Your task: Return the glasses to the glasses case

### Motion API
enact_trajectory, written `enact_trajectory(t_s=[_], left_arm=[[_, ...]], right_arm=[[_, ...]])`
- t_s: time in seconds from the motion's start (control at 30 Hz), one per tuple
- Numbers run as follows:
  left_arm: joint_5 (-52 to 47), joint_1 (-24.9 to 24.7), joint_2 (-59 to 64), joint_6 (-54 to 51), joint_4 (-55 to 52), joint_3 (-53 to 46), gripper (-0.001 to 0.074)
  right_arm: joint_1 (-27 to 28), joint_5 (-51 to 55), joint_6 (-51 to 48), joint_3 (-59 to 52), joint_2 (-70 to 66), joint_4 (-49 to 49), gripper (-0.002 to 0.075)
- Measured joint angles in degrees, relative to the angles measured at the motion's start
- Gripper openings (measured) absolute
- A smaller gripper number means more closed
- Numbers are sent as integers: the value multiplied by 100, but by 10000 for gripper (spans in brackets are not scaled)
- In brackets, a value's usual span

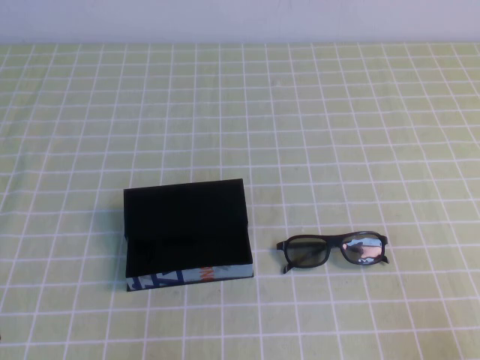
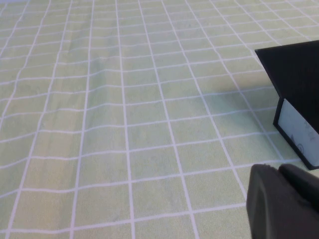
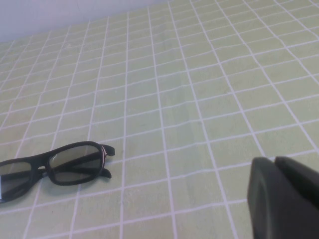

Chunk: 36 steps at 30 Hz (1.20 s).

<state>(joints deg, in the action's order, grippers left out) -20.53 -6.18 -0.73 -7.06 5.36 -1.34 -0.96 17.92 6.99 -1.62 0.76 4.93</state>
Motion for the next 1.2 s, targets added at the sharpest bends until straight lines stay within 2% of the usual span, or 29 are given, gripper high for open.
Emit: enact_trajectory(t_s=[1.2], left_arm=[[127, 0, 0, 0, 0, 0, -1]], right_arm=[[0, -138, 0, 0, 0, 0, -17]])
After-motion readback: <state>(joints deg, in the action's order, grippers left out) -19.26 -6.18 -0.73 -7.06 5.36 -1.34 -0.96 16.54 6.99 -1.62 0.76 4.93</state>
